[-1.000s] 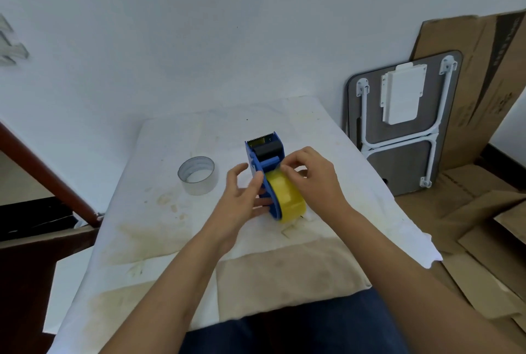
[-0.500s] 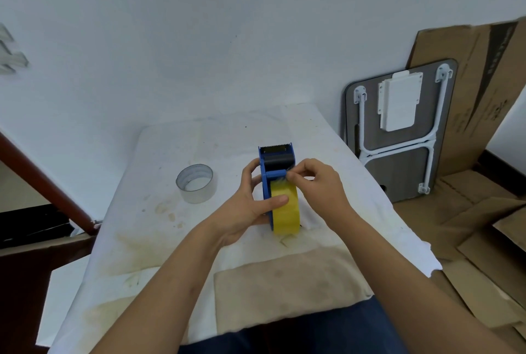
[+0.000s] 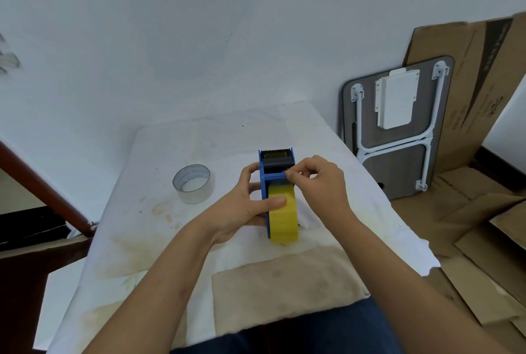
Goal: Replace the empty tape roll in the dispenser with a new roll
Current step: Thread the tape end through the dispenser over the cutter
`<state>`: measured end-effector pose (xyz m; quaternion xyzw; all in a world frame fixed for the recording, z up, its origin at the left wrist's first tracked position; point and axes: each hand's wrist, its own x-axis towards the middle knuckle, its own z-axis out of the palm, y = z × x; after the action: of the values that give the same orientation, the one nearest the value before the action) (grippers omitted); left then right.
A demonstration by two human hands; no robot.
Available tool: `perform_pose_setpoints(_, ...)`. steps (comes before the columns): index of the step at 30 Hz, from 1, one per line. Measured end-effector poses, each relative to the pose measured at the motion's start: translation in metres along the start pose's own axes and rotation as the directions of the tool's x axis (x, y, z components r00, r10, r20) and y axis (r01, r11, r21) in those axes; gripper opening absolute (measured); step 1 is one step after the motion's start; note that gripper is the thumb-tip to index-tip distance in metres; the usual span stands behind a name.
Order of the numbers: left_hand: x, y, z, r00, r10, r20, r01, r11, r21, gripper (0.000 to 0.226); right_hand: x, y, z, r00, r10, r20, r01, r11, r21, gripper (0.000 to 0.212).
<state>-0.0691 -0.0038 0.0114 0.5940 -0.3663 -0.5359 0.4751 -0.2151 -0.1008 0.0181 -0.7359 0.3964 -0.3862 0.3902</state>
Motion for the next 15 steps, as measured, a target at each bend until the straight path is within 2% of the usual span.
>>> perform_pose_setpoints(3,0.0,0.003,-0.002,1.0,0.001,0.007,-0.001,1.0,0.027,0.084,0.0,-0.004,0.001,1.0,0.014,-0.006,-0.014,1.0,-0.006,0.011)
perform_pose_setpoints(7,-0.003,0.004,-0.007,0.999,-0.043,0.007,0.042,0.998,0.036,0.077,-0.001,-0.003,0.0,0.986,-0.166,0.03,0.169,0.974,-0.154,0.01)
perform_pose_setpoints(9,-0.004,0.004,-0.009,0.999,-0.053,0.01,0.053,0.998,0.038,0.079,0.0,-0.003,0.0,0.977,-0.201,0.074,0.212,0.961,-0.178,0.007)
perform_pose_setpoints(11,-0.005,0.005,-0.011,0.998,-0.06,0.024,0.059,0.997,0.051,0.085,0.0,-0.004,-0.001,0.986,-0.148,0.08,0.157,0.981,-0.116,0.005)
perform_pose_setpoints(15,-0.006,0.008,-0.012,0.998,-0.057,0.038,0.054,0.995,0.081,0.091,-0.003,-0.006,0.003,0.995,0.086,0.06,-0.094,0.984,0.153,0.014)
